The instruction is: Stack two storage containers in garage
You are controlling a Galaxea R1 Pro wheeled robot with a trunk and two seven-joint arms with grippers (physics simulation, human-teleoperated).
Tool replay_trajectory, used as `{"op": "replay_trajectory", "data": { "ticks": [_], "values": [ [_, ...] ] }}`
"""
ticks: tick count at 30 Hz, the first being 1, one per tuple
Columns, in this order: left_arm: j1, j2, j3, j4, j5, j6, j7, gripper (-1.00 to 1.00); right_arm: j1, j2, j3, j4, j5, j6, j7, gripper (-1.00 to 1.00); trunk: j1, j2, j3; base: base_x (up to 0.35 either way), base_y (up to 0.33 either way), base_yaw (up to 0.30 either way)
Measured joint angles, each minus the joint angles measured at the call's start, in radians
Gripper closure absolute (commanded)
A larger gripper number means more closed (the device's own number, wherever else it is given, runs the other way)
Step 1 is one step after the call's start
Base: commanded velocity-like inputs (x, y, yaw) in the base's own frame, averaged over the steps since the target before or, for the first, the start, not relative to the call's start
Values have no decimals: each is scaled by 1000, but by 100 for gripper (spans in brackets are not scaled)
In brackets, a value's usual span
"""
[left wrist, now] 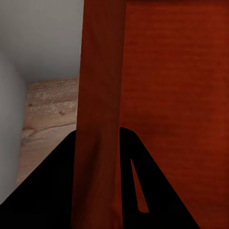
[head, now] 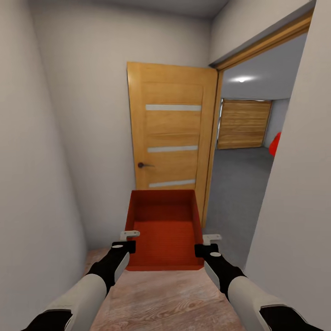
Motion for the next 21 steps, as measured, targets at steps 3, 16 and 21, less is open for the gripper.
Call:
{"op": "replay_trajectory", "data": {
  "ticks": [3,16,21],
  "values": [
    [0,0,0,0,0,0,0,100,0,0,0,0,0,0,0,100,0,0,0,317,0,0],
    [-1,0,1,0,-1,7,0,100,0,0,-1,0,0,7,1,100,0,0,0,319,0,-145],
    [-1,0,1,0,-1,7,0,100,0,0,-1,0,0,7,1,100,0,0,0,221,0,-261]
  ]
}}
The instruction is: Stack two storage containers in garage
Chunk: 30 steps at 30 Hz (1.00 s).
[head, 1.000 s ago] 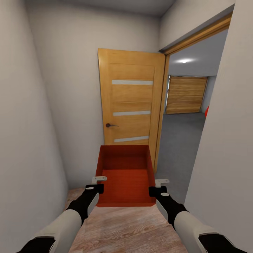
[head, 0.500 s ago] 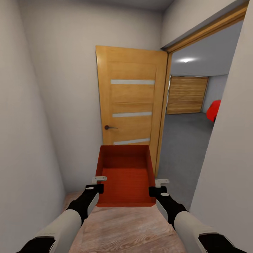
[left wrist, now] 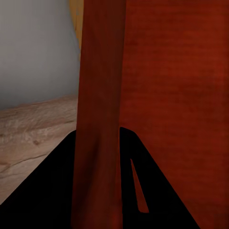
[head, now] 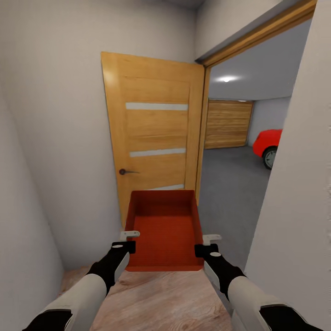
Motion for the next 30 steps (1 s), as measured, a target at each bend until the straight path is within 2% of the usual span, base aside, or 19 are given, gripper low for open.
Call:
{"op": "replay_trajectory", "data": {
  "ticks": [20,30],
  "values": [
    [0,0,0,0,0,0,0,100,0,0,0,0,0,0,0,100,0,0,0,12,0,-259],
    [0,-1,0,-1,-1,-5,1,100,0,-1,0,0,0,-5,1,100,0,0,0,198,158,-32]
  ]
}}
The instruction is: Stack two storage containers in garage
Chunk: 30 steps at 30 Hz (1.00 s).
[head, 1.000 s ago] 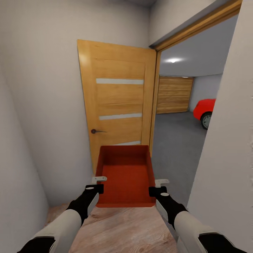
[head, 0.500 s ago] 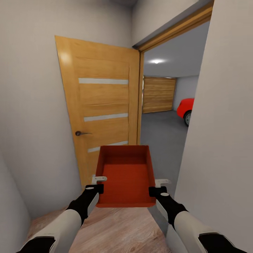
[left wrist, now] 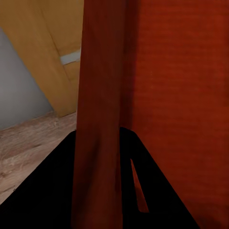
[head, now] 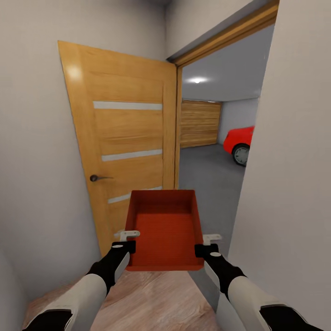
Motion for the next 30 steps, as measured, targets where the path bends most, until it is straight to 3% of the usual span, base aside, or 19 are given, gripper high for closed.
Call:
{"op": "replay_trajectory", "data": {
  "ticks": [10,19,30],
  "values": [
    [0,0,1,0,-1,2,0,100,0,0,0,0,0,2,1,100,0,0,0,247,208,-23],
    [0,0,2,0,-2,9,0,100,0,0,-2,0,0,8,1,100,0,0,0,199,140,-216],
    [0,0,2,0,-1,6,0,100,0,0,-1,0,1,7,0,100,0,0,2,16,7,-243]
  ]
}}
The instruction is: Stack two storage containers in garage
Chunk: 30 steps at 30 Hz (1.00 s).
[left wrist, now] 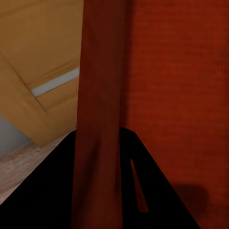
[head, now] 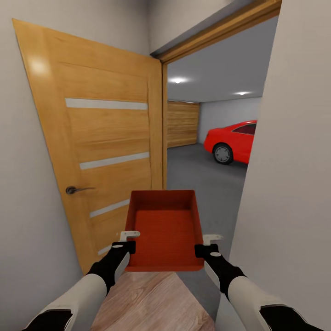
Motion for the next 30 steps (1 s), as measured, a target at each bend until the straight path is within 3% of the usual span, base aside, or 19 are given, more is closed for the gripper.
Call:
{"op": "replay_trajectory", "data": {
  "ticks": [7,18,30],
  "values": [
    [0,0,0,0,-1,0,0,100,0,0,-1,0,0,0,0,100,0,0,3,21,12,-235],
    [0,0,0,0,0,-1,0,100,0,0,0,0,0,-1,1,100,0,0,8,193,158,-202],
    [0,0,0,0,-1,-1,0,100,0,0,0,0,0,-1,0,100,0,0,14,17,11,-201]
  ]
}}
